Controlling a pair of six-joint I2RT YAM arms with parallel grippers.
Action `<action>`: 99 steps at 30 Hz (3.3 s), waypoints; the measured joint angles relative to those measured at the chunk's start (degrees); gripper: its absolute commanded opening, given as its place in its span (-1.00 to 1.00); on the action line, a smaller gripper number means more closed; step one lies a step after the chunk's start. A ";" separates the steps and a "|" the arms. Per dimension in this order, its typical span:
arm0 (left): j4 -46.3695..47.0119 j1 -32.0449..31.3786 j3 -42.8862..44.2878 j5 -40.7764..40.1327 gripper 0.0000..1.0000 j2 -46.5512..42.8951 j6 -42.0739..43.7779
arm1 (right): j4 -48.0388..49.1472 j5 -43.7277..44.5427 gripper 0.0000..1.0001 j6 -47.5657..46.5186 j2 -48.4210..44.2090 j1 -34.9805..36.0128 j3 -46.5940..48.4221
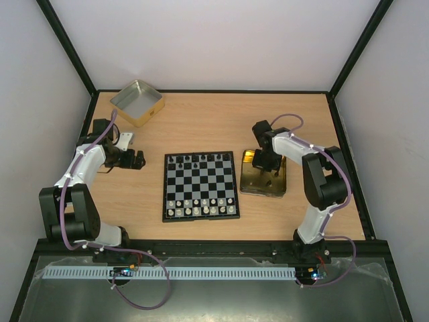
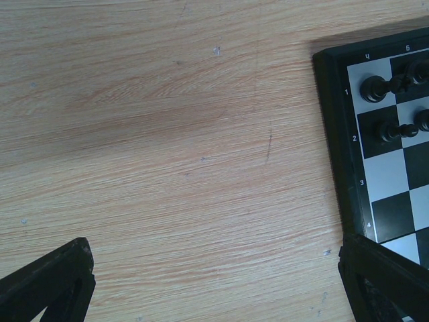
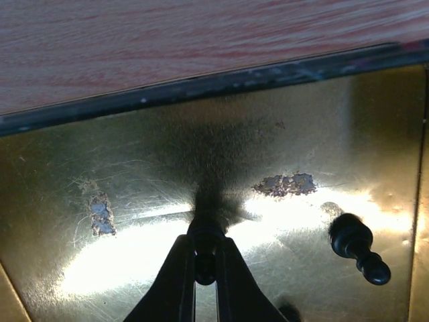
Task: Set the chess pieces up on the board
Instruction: Pick up the chess piece from the storage box, then place the chess piece on the chessboard.
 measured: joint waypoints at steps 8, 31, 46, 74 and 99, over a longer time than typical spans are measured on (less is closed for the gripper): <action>0.00 0.00 0.00 0.00 0.98 0.00 0.00 | -4.59 0.85 -0.96 0.07 -1.09 4.52 6.03; 0.00 0.52 -0.11 0.00 0.98 0.00 -0.02 | -7.65 -5.66 -0.95 0.66 17.99 20.72 32.15; 0.00 0.85 -0.11 0.02 0.98 0.00 0.00 | -7.69 -6.78 -0.93 0.68 18.58 21.07 33.11; 0.02 0.90 -0.35 0.37 0.98 0.07 0.00 | -7.56 -8.26 -0.79 0.87 18.97 21.66 30.99; 0.04 0.90 -0.37 0.66 0.98 0.13 0.00 | -8.04 -6.58 -0.36 0.35 19.78 21.73 32.22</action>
